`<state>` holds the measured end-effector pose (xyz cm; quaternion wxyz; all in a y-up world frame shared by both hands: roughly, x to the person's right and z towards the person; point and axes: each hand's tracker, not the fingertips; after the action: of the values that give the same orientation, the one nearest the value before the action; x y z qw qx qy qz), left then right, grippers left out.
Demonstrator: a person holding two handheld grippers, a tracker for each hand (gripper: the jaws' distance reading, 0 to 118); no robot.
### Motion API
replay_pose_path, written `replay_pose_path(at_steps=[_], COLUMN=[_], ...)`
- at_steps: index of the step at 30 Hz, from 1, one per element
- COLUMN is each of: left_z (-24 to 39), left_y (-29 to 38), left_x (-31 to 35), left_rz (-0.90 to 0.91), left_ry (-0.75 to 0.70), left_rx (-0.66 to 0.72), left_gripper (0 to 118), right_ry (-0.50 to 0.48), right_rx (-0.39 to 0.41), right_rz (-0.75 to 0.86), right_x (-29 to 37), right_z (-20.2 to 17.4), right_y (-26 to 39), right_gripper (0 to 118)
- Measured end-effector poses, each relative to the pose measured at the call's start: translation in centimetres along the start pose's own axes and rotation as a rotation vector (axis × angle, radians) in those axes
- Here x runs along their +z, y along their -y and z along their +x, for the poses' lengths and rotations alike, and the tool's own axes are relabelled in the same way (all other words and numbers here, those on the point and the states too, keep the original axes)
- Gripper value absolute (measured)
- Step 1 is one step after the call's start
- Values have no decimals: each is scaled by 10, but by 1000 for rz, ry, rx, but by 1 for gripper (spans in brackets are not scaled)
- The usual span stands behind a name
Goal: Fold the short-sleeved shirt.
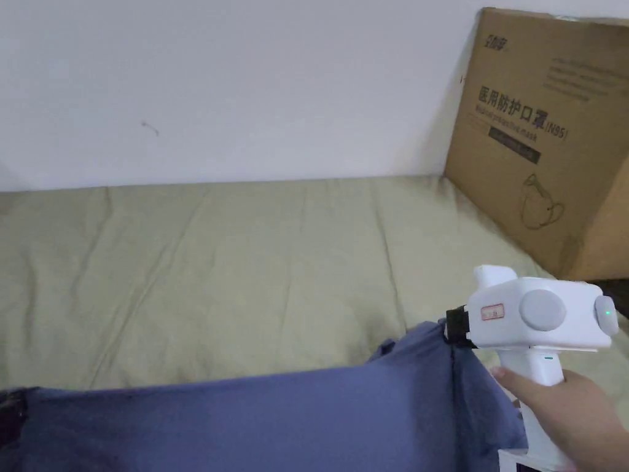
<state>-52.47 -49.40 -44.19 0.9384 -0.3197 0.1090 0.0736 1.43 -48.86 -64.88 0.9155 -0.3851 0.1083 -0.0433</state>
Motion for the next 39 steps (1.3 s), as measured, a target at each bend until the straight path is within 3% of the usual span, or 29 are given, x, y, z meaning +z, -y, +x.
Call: replay_pose_path(at_steps=[3, 7, 11, 15, 18, 19, 20, 21, 22, 23, 26, 29, 31, 32, 33, 34, 35, 36, 37, 39], left_z=[0, -6, -18, -34, -41, -40, -41, -43, -45, -44, -41, -16, 11, 26, 41, 52, 58, 69, 76, 84], left_y=[-7, 16, 78, 141, 164, 164, 161, 156, 148, 141, 109, 94, 97, 101, 106, 108, 115, 116, 116, 117], left_x=[15, 45, 91, 117, 109, 106, 107, 111, 114, 119, 151, 201, 232, 243, 251, 255, 254, 257, 259, 264], left_rz=[33, -83, -214, -366, -410, -397, -383, -366, -364, -357, -220, 114, 371, 486, 590, 640, 673, 688, 683, 693], left_ry=[13, 112, 176, 219, 226, 219, 217, 217, 214, 221, 242, 238, 142, 87, 48, 15, -2, -34, -54, -10], left_rx=[-34, -105, -99, -57, -2, 7, 13, 28, 43, 60, 110, 188, 170, 159, 143, 118, 97, 72, 51, 26], left_gripper=[3, 3, 3, 3, 8, 22, 42, 71, 96, 98, 98, 98, 97, 92, 81, 48, 15, 1, 1, 0], right_ry=[-38, -97, -78, -47, -52, -63, -74, -77, -91, -85, -106, -151, -119, -50, 63, 160, 155, 59, 1, 31], right_rx=[-30, -69, -93, -48, -114, -141, -176, -206, -231, -227, -118, 25, 89, 153, 173, 155, 128, 108, 77, 51], right_rz=[105, 74, -76, -317, -330, -324, -320, -303, -299, -296, -143, 242, 626, 804, 905, 934, 854, 783, 750, 710], right_x=[37, 97, 154, 170, 151, 147, 141, 143, 148, 154, 197, 254, 289, 295, 296, 296, 296, 287, 283, 280], right_z=[3, 19, 38, 58, 63, 63, 68, 68, 66, 61, 34, -6, -41, -57, -77, -93, -103, -102, -104, -107], right_y=[-1, 42, 131, 215, 233, 233, 229, 225, 218, 211, 176, 163, 182, 197, 207, 213, 211, 211, 212, 213], right_gripper=[4, 4, 4, 4, 4, 10, 26, 51, 84, 94, 95, 95, 94, 94, 92, 79, 48, 6, 0, 0])
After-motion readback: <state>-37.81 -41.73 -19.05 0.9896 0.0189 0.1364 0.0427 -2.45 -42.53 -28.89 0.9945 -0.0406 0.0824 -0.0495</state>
